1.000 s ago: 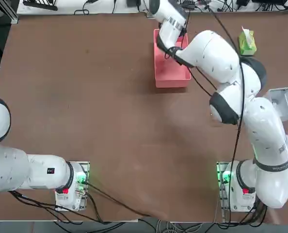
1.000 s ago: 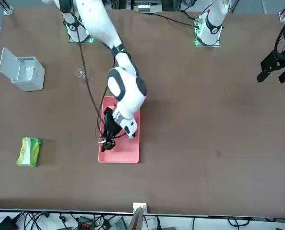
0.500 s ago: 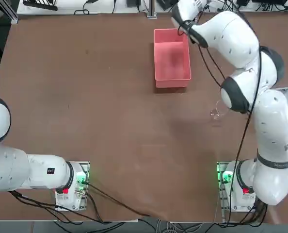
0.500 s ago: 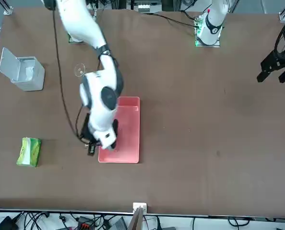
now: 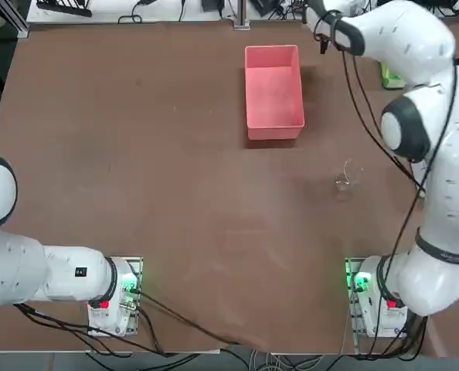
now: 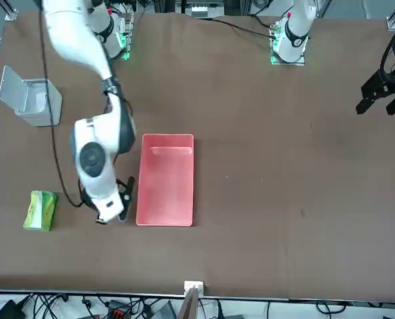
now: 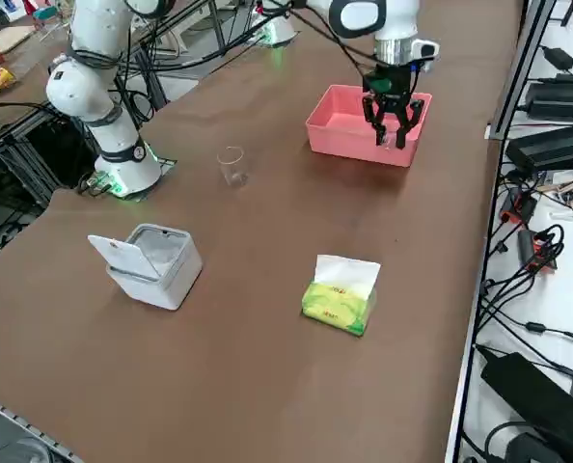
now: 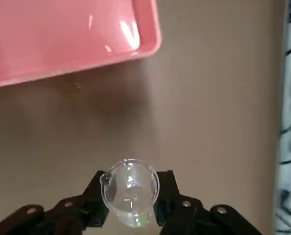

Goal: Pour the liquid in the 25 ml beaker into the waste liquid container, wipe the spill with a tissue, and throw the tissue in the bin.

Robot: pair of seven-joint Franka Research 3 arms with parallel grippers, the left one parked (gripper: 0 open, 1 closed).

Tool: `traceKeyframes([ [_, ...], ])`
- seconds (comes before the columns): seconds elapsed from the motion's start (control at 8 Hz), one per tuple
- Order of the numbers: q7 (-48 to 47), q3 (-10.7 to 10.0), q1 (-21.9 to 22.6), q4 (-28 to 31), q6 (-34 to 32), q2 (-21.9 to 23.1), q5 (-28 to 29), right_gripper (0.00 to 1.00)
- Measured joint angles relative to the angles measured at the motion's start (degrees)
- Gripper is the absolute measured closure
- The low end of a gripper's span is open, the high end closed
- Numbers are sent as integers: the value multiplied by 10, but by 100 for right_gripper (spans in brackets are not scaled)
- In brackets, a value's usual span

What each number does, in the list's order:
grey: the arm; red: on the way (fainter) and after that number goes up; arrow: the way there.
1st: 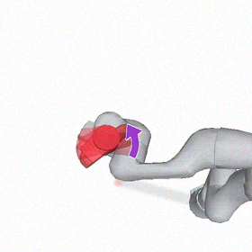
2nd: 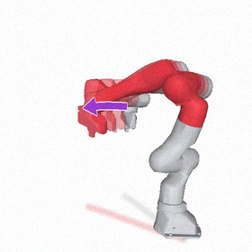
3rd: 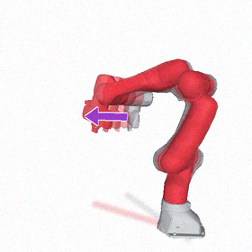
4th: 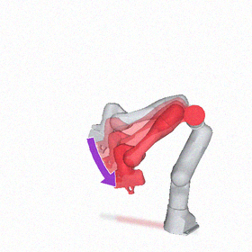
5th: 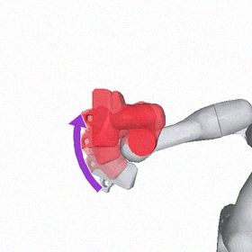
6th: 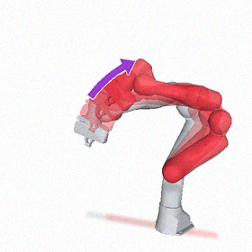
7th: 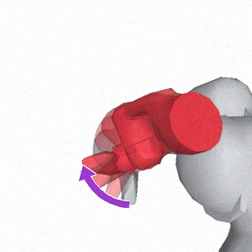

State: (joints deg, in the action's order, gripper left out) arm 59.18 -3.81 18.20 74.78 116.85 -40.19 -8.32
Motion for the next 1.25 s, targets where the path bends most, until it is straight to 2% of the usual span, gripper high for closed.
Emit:
traceKeyframes([
  [0.12, 4, 74, -73, 25, 1, 15, 1, 52],
  [0.38, 20, 242, -243, 73, 12, 27, 1, 52],
  [0.5, 38, 314, -323, 101, 26, 27, 1, 52],
  [0.62, 66, 366, -389, 128, 39, 26, 1, 52],
  [0.75, 95, 401, -439, 149, 46, 20, 2, 52],
  [0.88, 126, 425, -477, 165, 55, 10, 9, 52],
  [1.0, 166, 441, -505, 176, 65, -4, 26, 52],
  [1.25, 238, 448, -531, 180, 70, -29, 75, 52],
])
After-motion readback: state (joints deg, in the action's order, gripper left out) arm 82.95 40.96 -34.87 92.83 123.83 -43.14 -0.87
